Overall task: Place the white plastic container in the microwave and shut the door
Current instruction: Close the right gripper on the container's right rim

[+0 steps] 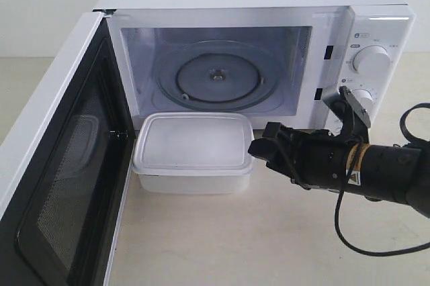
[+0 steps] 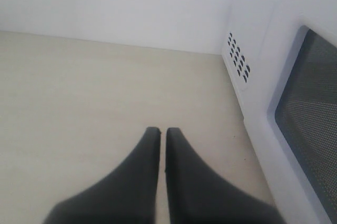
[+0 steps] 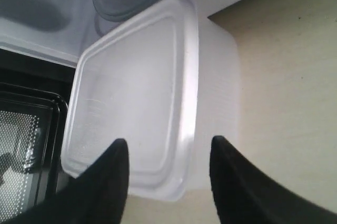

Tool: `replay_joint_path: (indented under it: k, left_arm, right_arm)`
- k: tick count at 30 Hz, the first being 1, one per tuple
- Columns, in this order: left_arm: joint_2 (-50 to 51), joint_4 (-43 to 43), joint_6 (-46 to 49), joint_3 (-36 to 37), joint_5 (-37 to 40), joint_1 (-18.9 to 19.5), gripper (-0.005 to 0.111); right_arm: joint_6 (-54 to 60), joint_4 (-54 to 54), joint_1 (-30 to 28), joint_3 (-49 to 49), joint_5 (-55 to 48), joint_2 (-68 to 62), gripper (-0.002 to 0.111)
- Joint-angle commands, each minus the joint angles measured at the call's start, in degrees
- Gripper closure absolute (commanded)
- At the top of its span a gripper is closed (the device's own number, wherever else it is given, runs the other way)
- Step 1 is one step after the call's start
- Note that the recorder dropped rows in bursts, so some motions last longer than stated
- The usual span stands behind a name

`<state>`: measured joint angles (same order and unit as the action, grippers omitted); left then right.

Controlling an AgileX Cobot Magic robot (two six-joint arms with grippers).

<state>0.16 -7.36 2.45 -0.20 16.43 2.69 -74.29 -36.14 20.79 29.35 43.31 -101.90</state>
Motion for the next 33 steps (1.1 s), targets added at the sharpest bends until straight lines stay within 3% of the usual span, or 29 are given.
replay_joint_path:
  k: [1, 14, 25, 30, 33]
  left_arm:
    - [-0.16, 0.34, 0.22, 0.2, 0.03, 0.13, 0.102]
    - [-0.16, 0.34, 0.22, 0.2, 0.03, 0.13, 0.102]
    - [-0.16, 0.34, 0.22, 0.2, 0.03, 0.13, 0.102]
    - [-0.16, 0.34, 0.22, 0.2, 0.03, 0.13, 0.102]
    - [-0.16, 0.34, 0.22, 0.2, 0.03, 0.13, 0.102]
  right_arm:
    - [-0.39, -0.6, -0.3, 4.05, -6.57, 0.64, 0.054]
    - [-5.32, -4.65, -0.3, 7.95, -13.08, 0.1, 0.057]
    - [-5.07, -5.68, -0.3, 7.95, -0.61, -7.22, 0.057]
    - [-5.39, -7.63, -0.3, 8.83, -1.33, -7.36, 0.058]
    - [-8.27, -10.56, -0.3, 10.16, -1.57, -7.36, 0.067]
